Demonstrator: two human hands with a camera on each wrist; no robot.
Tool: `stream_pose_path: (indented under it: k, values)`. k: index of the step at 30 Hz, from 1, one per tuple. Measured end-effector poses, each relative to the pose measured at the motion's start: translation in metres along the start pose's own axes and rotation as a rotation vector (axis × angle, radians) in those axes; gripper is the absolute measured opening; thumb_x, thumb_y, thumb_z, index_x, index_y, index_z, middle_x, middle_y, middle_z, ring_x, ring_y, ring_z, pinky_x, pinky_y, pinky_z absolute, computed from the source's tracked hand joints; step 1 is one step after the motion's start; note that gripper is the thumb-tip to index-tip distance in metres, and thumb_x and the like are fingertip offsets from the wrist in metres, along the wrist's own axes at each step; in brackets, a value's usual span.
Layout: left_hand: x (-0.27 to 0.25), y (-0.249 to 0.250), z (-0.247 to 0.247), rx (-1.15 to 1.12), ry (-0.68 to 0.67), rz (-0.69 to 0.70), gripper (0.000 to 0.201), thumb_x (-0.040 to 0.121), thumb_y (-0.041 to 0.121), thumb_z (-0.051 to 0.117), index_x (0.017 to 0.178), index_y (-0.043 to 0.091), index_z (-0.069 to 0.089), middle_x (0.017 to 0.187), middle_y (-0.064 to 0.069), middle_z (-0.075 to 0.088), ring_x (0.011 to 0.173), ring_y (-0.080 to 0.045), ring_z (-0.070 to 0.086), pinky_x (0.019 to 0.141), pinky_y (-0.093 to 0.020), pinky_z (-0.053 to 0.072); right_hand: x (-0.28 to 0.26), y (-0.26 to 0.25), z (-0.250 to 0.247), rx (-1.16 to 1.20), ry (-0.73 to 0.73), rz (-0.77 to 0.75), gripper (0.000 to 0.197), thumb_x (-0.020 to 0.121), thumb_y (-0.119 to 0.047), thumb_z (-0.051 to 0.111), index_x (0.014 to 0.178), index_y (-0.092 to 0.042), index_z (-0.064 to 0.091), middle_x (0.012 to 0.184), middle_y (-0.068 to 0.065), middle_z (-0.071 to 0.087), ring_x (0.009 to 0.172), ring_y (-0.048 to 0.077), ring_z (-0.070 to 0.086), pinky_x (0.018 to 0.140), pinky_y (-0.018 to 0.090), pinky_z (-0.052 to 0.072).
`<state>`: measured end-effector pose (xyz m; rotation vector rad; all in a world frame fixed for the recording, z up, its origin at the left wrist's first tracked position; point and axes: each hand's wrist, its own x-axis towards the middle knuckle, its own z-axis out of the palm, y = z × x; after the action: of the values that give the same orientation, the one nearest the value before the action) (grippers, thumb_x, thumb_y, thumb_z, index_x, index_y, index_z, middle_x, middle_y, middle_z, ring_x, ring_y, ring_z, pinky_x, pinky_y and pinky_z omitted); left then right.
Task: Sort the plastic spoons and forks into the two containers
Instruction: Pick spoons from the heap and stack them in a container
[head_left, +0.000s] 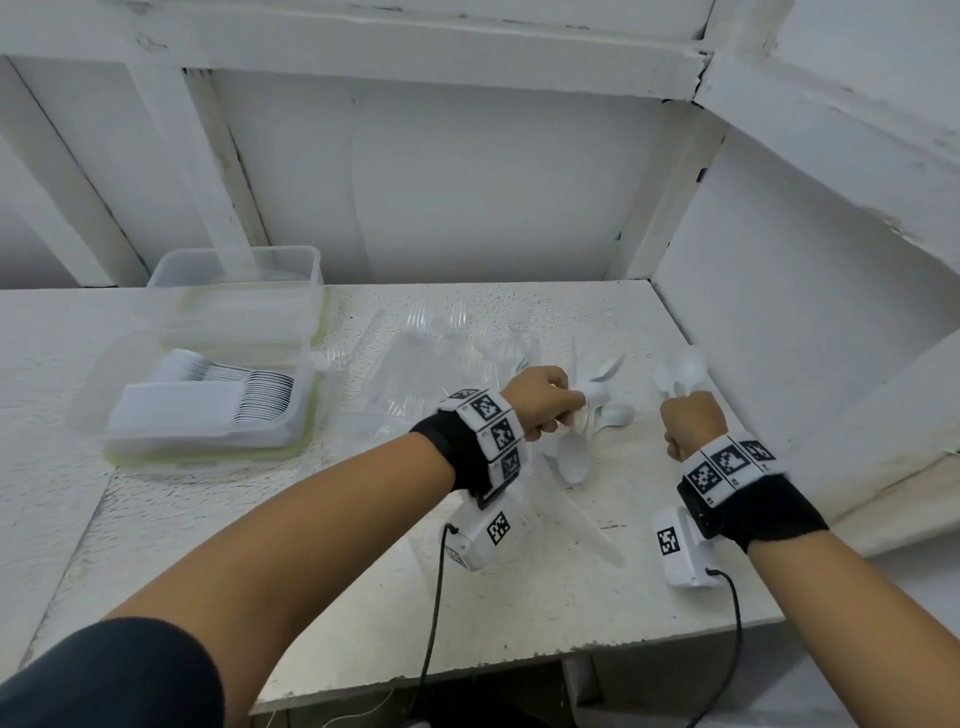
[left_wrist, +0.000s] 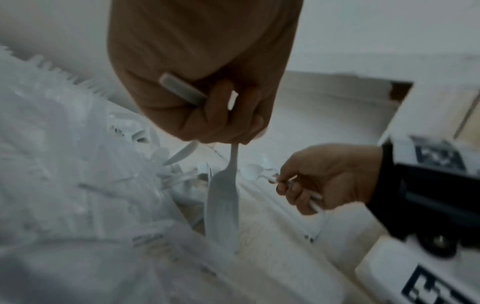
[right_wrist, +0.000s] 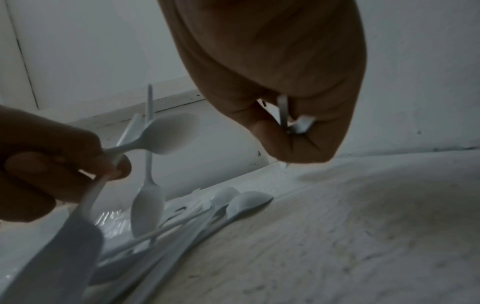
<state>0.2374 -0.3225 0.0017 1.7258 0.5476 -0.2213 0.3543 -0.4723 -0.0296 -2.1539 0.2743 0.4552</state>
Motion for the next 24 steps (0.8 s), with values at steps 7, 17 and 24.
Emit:
stream_pose_path:
  k: [7,17,24]
  values:
    - [-0.030,-0.011,-0.038,-0.217,-0.058,0.051,0.006,0.090,0.013,0.055,0.093,0.014,0.059,0.075,0.002,0.069,0.039,-0.006,0.029,0.038,-0.015,0.020,-0.010,-0.017,0.012,0.006,-0.046,-0.095,0.019,0.085,-0.008,0.035,0.103,-0.013,0.041,0.072,0.004,0.037,0.055,0.016,0.035,0.045,0.024,0.026]
    - [-0.064,-0.037,-0.082,-0.419,-0.182,0.005,0.094,0.077,0.080,0.010,0.114,0.011,0.062,0.114,-0.007,0.068,0.040,-0.007,0.028,0.039,-0.016,0.020,-0.035,-0.039,0.020,-0.435,0.075,-0.442,0.036,0.099,-0.025,0.033,0.127,-0.003,0.039,0.117,0.023,0.056,0.104,0.037,0.054,0.076,0.033,0.036]
    - [-0.076,-0.050,-0.084,-0.260,-0.102,0.027,0.015,0.097,0.017,0.046,0.088,0.013,0.056,0.094,-0.002,0.067,0.043,-0.006,0.037,0.040,-0.016,0.025,-0.025,-0.048,0.035,-0.730,-0.027,-0.514,0.030,0.100,-0.018,0.031,0.120,0.000,0.046,0.119,0.023,0.056,0.107,0.035,0.054,0.080,0.034,0.039]
